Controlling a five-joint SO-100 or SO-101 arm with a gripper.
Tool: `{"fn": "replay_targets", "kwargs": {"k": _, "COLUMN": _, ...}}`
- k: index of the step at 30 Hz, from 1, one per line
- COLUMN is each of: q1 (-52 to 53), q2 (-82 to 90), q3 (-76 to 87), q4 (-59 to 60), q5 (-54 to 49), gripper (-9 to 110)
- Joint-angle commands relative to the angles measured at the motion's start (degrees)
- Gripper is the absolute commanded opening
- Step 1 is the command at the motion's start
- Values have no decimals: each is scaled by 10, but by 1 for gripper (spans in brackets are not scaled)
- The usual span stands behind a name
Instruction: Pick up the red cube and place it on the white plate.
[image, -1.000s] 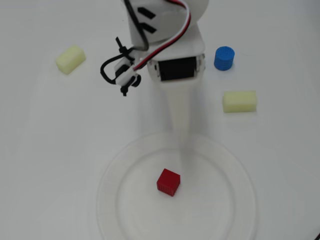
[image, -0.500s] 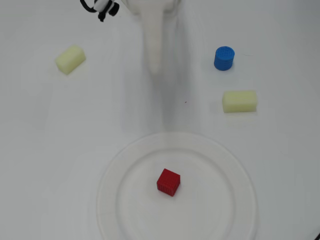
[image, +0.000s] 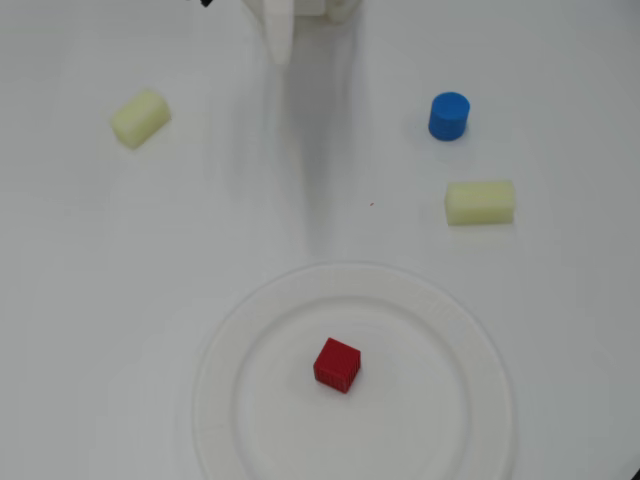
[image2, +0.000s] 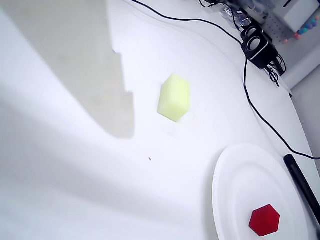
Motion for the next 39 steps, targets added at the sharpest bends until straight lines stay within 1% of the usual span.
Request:
{"fn": "replay_targets", "kwargs": {"k": 1, "q1": -4, "q2": 94, "q3": 98, "q4": -37, "q5": -14, "gripper": 35}}
{"fn": "replay_targets", "kwargs": {"k": 4, "q1": 0, "q2": 105, "q3": 145, "q4": -54, "q5": -13, "gripper": 35}}
{"fn": "replay_targets", "kwargs": {"k": 8, "q1": -47, "q2": 138, "q3": 221, "q4": -55, "q5": -14, "gripper": 35}}
{"fn": "replay_targets", "kwargs": {"k": 12, "q1": -72, "q2": 142, "q3": 229, "q4": -57, "q5": 24, "gripper": 32}}
{"fn": "replay_targets", "kwargs": {"k": 16, "q1": -102, "q2": 138, "q3": 284, "q4": -76, "q5": 20, "gripper": 30}}
{"fn": "replay_targets", "kwargs": {"k": 18, "q1": -105, "q2": 145, "q3": 307, "q4": -81, "q5": 39, "gripper": 25}}
{"fn": "replay_targets", "kwargs": {"k": 21, "q1": -112, "q2": 173, "q3": 336, "q4": -78, "q5": 48, "gripper": 10}}
{"fn": "replay_targets", "kwargs": {"k": 23, "q1": -127, "q2": 193, "q3": 355, "q4": -76, "q5": 46, "gripper": 7}}
{"fn": "replay_targets", "kwargs": {"k": 28, "q1": -105, "q2": 325, "q3": 410, "q4": -40, "q5": 75, "gripper": 13}}
{"fn": "replay_targets", "kwargs": {"k": 30, "q1": -86, "q2": 323, "q3": 413, "q4": -40, "q5": 78, "gripper": 15}}
{"fn": "replay_targets", "kwargs": {"k": 35, "q1": -54, "q2": 322, "q3": 423, "q4": -27, "q5": 58, "gripper": 15}}
{"fn": "replay_targets", "kwargs": {"k": 39, "q1": -53, "q2": 322, "q3": 421, "q4": -18, "q5": 54, "gripper": 16}}
